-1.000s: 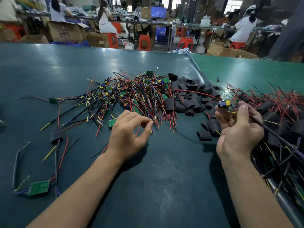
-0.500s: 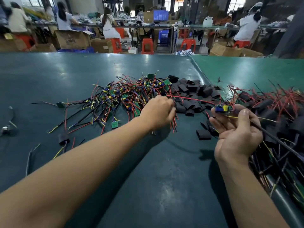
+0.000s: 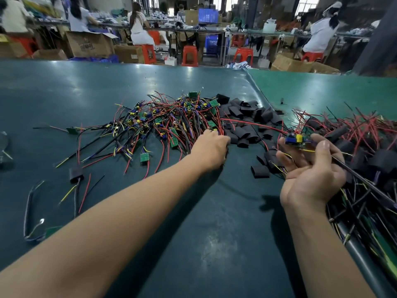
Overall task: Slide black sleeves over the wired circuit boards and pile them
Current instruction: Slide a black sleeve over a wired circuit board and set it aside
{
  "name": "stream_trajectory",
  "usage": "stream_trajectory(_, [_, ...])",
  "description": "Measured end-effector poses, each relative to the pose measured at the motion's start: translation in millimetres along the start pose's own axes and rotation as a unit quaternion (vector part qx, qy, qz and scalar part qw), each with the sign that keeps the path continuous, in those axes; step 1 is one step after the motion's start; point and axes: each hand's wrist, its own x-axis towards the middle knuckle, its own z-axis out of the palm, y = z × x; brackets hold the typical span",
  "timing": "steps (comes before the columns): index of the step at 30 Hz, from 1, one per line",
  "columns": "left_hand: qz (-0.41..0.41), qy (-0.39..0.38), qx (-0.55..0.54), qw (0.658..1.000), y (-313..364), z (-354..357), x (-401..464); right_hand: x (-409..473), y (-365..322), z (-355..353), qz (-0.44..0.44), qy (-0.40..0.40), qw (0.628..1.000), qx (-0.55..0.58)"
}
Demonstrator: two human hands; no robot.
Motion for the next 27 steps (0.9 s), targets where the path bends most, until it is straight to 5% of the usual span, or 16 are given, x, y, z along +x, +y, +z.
stream_trajectory(5, [0.092, 0.102, -0.123, 0.983, -9.5, -17.7, -56.9, -1.0, -0.8, 1.3, 0.025, -0.006, 1.0, 0.009])
stream_trajectory(8, [0.147, 0.148, -0.098, 0.973, -19.0, -23.1, -99.8, -0.8, 1.2, 1.5, 0.084, -0.035, 0.996, 0.012])
stream_trajectory(17, [0.153, -0.015, -0.085, 0.984, -49.7, -31.5, -141.8, -10.3, 7.9, 9.4, 0.228, -0.143, 0.963, 0.0])
stream_trajectory(27, [0.087, 0.083, -0.151, 0.981, -56.4, -24.2, -156.2, -8.5, 10.1, 7.6, 0.246, -0.167, 0.954, -0.042])
